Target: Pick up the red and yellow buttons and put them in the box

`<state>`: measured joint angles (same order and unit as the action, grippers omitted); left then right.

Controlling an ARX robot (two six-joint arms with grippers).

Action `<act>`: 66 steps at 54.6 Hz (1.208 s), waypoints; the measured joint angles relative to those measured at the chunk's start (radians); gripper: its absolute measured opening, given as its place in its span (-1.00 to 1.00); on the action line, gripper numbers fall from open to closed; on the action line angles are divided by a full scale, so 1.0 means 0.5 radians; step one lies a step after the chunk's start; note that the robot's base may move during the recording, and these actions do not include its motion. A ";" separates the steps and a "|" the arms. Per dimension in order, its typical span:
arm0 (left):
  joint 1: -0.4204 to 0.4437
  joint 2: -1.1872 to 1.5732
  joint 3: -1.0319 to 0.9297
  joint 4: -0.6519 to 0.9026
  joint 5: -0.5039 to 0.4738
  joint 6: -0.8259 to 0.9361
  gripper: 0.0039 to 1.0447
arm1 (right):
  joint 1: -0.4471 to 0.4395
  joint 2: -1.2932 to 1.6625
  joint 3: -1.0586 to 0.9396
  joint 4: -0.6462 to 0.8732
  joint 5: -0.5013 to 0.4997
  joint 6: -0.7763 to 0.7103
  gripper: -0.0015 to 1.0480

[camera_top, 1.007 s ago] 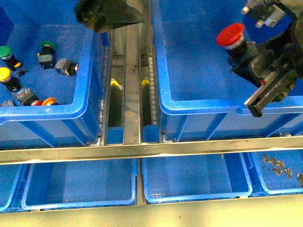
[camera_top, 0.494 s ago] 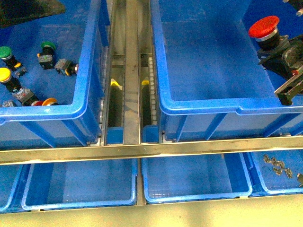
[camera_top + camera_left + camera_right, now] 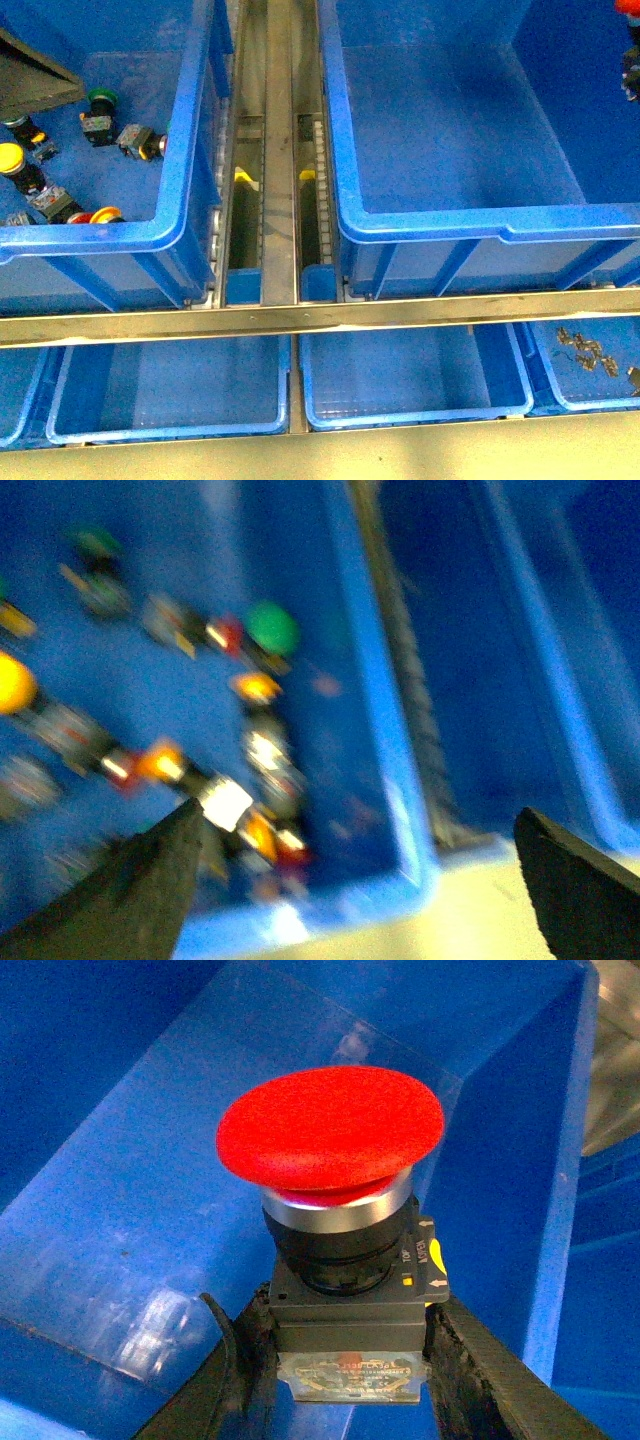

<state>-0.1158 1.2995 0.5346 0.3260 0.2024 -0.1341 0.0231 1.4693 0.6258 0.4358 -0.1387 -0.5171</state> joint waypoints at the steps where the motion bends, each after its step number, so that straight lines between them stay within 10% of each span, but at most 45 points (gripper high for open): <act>1: -0.016 0.000 -0.074 0.204 -0.151 0.033 0.66 | -0.004 -0.006 -0.003 0.000 -0.002 0.002 -0.37; 11: -0.030 -0.151 -0.507 1.160 -0.652 0.201 0.11 | -0.052 -0.047 -0.034 -0.001 0.024 0.053 -0.37; 29: 0.116 -0.612 -0.812 1.064 -0.499 0.237 -0.95 | -0.033 -0.040 -0.040 0.065 0.119 0.191 -0.37; 66: 0.227 -1.475 -1.028 0.443 -0.406 0.246 -0.96 | -0.034 0.029 -0.011 0.209 0.095 0.288 -0.37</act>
<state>-0.0025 0.5621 0.0208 0.5472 -0.0006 -0.0109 0.0063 1.4837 0.6201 0.5404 -0.0914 -0.3733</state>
